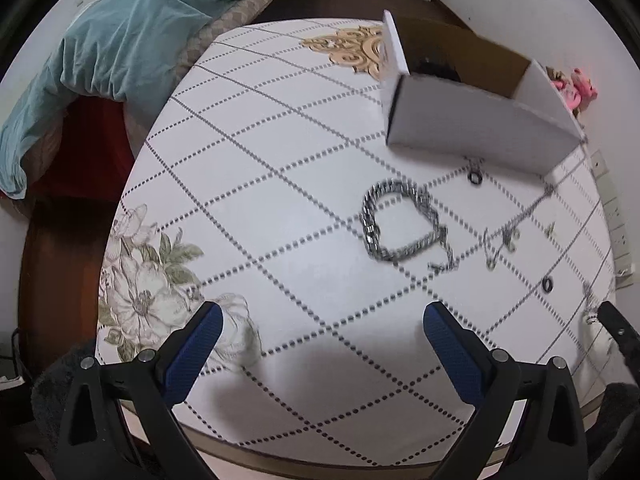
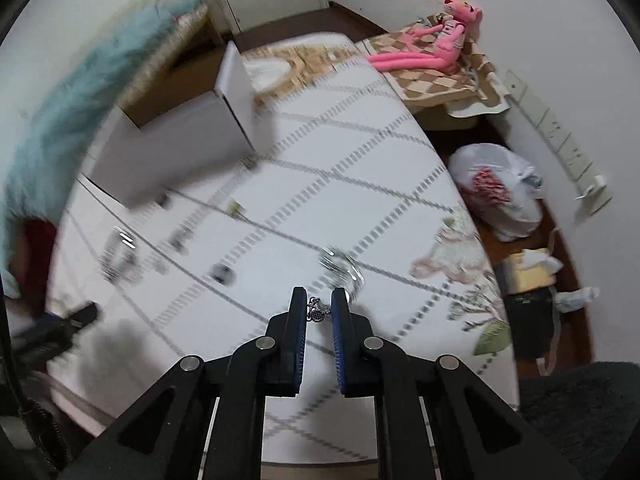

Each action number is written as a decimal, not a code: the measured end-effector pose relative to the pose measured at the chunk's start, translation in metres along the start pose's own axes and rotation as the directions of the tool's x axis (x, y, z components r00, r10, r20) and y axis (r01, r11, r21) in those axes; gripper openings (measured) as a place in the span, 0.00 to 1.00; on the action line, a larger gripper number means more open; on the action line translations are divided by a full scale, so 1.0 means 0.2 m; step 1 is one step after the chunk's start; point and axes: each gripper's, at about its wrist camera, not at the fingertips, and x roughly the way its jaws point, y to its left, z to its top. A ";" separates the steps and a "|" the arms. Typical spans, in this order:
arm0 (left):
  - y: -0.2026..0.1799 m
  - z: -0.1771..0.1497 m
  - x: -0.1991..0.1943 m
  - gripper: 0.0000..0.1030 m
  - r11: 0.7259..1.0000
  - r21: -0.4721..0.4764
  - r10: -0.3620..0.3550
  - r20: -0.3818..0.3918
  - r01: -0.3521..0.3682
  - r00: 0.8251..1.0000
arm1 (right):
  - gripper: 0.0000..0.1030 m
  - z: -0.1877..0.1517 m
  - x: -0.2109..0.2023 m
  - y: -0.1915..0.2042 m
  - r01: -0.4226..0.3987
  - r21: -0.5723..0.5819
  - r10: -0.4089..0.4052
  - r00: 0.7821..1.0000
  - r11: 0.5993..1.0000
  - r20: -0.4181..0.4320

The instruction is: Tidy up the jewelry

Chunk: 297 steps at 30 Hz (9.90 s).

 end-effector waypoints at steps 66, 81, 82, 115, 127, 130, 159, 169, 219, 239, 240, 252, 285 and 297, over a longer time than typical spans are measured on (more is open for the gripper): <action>-0.28 0.92 -0.14 0.06 0.918 0.148 -0.374 0.025 0.367 0.927 | 0.12 1.18 0.04 0.62 -0.212 -0.219 0.207 0.977 0.952 -0.046; -0.18 0.94 -0.10 0.82 0.986 0.068 -0.157 0.059 0.153 0.986 | 0.45 1.15 0.28 0.60 -0.143 -0.250 0.097 0.978 0.958 -0.186; -0.17 0.93 -0.10 0.86 0.987 0.066 -0.148 0.064 0.144 0.987 | 0.50 1.14 0.26 0.60 -0.124 -0.262 0.080 0.982 0.957 -0.172; -0.18 0.45 -0.65 0.99 0.999 0.048 -0.038 0.327 0.023 0.944 | 0.99 0.63 -0.45 0.49 0.171 -0.246 -0.119 0.970 0.954 0.212; -0.17 0.33 -0.74 0.99 0.999 0.036 -0.012 0.366 -0.002 0.931 | 0.99 0.54 -0.66 0.45 0.146 -0.213 -0.088 0.961 0.966 0.261; -0.16 0.29 -0.64 0.99 0.999 0.031 0.005 0.326 -0.017 0.945 | 0.99 0.49 -0.56 0.41 0.127 -0.207 -0.083 0.975 0.970 0.206; -0.27 0.10 0.07 0.99 0.996 0.091 -0.026 0.063 0.020 0.998 | 0.13 0.07 0.15 0.21 0.050 -0.177 -0.040 0.997 0.983 0.058; -0.64 0.19 0.20 0.77 0.961 0.241 -0.134 -0.013 0.133 0.991 | 0.13 0.13 0.13 -0.03 0.084 -0.073 -0.078 0.994 0.994 0.075; -0.33 0.94 -0.38 0.02 0.926 0.206 -0.356 0.189 0.317 0.915 | 0.12 1.00 -0.07 0.45 -0.217 -0.190 0.227 0.973 0.957 0.030; -0.20 1.03 -0.09 0.77 0.985 0.071 -0.163 0.094 0.156 0.982 | 0.53 1.09 0.33 0.55 -0.165 -0.212 0.120 0.970 0.963 -0.210; -0.19 1.02 -0.10 0.79 0.985 0.065 -0.166 0.111 0.159 0.980 | 0.54 1.10 0.32 0.55 -0.167 -0.211 0.122 0.970 0.963 -0.209; -0.14 0.88 -0.14 0.99 0.998 0.057 -0.031 0.187 0.020 0.982 | 0.95 1.01 0.19 0.54 0.039 -0.295 -0.060 0.996 0.955 -0.064; -0.19 0.38 -0.84 1.00 0.995 0.080 -0.092 0.408 0.065 0.908 | 0.98 0.56 -0.67 0.46 0.154 -0.224 -0.090 0.958 0.962 0.273; -0.17 0.32 -0.77 1.00 0.999 0.040 -0.046 0.371 0.033 0.927 | 0.98 0.51 -0.70 0.45 0.129 -0.208 -0.071 0.962 0.970 0.264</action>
